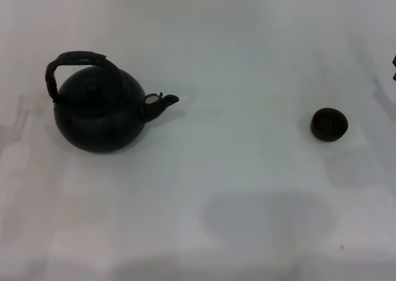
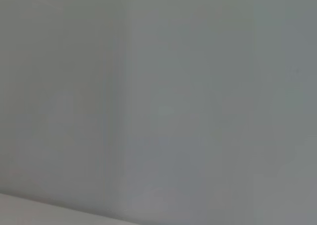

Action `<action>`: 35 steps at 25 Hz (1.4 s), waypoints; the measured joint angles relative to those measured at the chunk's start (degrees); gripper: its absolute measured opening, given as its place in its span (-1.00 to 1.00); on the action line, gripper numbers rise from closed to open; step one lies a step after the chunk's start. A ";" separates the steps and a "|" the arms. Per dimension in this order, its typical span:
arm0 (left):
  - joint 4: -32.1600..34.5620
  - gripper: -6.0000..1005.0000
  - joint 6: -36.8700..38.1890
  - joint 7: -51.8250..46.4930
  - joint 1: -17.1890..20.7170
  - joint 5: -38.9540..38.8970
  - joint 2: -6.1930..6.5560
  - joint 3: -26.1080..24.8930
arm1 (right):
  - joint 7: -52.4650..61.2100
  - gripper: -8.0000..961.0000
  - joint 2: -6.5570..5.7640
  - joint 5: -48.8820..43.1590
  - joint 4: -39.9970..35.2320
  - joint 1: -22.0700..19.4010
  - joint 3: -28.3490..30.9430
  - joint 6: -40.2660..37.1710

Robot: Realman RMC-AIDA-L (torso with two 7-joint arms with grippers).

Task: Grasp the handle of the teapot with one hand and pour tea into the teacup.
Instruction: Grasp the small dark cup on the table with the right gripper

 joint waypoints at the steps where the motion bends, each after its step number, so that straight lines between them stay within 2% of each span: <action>1: -0.03 0.62 -0.01 0.09 0.03 0.00 0.00 0.00 | 0.00 0.81 0.00 -0.02 0.00 0.00 -0.02 0.00; 22: -0.15 0.63 -0.15 0.13 0.61 0.00 0.00 0.00 | 0.11 0.78 0.00 -0.09 0.08 -0.15 -0.59 0.23; 26: -0.15 0.63 -0.16 0.14 0.57 0.00 0.01 0.00 | 3.13 0.77 -0.24 -0.30 -2.44 -1.50 -2.40 0.40; 31: -0.15 0.63 -0.16 -0.08 0.55 0.00 0.07 0.00 | 13.94 0.76 -1.79 -4.80 -11.60 -4.25 -7.55 -0.72; 33: -0.15 0.63 -0.16 -0.08 0.60 0.00 0.08 0.00 | 18.80 0.76 -2.92 -9.05 -14.79 -4.49 -7.89 -0.86; 35: -0.15 0.63 -0.16 -0.04 0.51 0.00 0.08 0.00 | 25.44 0.75 -4.63 -14.98 -18.64 -4.29 -7.93 -0.91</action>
